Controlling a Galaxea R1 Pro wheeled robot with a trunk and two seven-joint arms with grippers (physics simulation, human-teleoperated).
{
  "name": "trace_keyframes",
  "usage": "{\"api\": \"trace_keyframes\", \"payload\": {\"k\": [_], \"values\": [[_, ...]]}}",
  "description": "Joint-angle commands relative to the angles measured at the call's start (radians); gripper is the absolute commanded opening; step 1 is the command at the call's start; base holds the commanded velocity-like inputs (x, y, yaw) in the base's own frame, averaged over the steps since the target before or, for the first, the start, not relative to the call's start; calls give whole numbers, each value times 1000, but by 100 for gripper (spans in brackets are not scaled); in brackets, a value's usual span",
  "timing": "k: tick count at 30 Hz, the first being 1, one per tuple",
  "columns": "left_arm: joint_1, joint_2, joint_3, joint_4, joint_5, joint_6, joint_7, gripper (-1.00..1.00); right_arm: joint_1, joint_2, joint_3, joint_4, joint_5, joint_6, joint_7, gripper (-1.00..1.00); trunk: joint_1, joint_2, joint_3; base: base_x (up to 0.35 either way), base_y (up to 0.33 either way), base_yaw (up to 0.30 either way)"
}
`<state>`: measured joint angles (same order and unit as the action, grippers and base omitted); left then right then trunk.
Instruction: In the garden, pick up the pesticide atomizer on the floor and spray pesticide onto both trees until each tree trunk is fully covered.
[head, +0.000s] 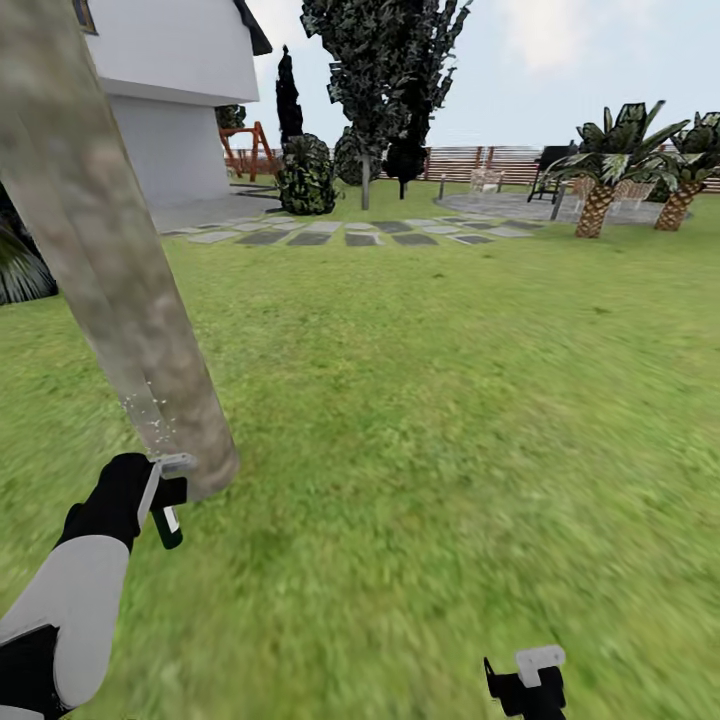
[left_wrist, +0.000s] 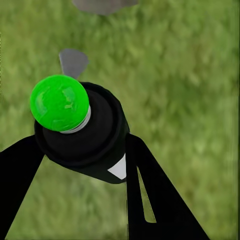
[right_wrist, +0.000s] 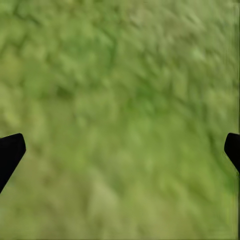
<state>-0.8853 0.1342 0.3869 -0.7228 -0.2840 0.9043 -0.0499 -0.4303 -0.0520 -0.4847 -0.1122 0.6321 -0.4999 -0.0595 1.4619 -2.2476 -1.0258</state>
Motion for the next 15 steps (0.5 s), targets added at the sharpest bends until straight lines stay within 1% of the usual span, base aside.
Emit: {"api": "trace_keyframes", "payload": {"k": [1,5,13,15], "values": [[-1,-1,3,-3,-7,4,-5,-100,-1,0,-4,2,11,-3,-6,100,0,0,-1,142,-270,251],[-1,-1,3,-3,-15,4,-5,-100,-1,0,-3,2,11,-3,-6,100,0,0,-1,147,-269,270],[-1,-2,3,-5,-18,4,-5,-100,-1,0,-3,2,11,-3,-6,100,0,0,-1,148,-269,273],[-1,-3,3,-6,-19,4,-5,-100,-1,0,-4,2,11,-3,-6,100,0,0,-1,148,-269,138]]}}
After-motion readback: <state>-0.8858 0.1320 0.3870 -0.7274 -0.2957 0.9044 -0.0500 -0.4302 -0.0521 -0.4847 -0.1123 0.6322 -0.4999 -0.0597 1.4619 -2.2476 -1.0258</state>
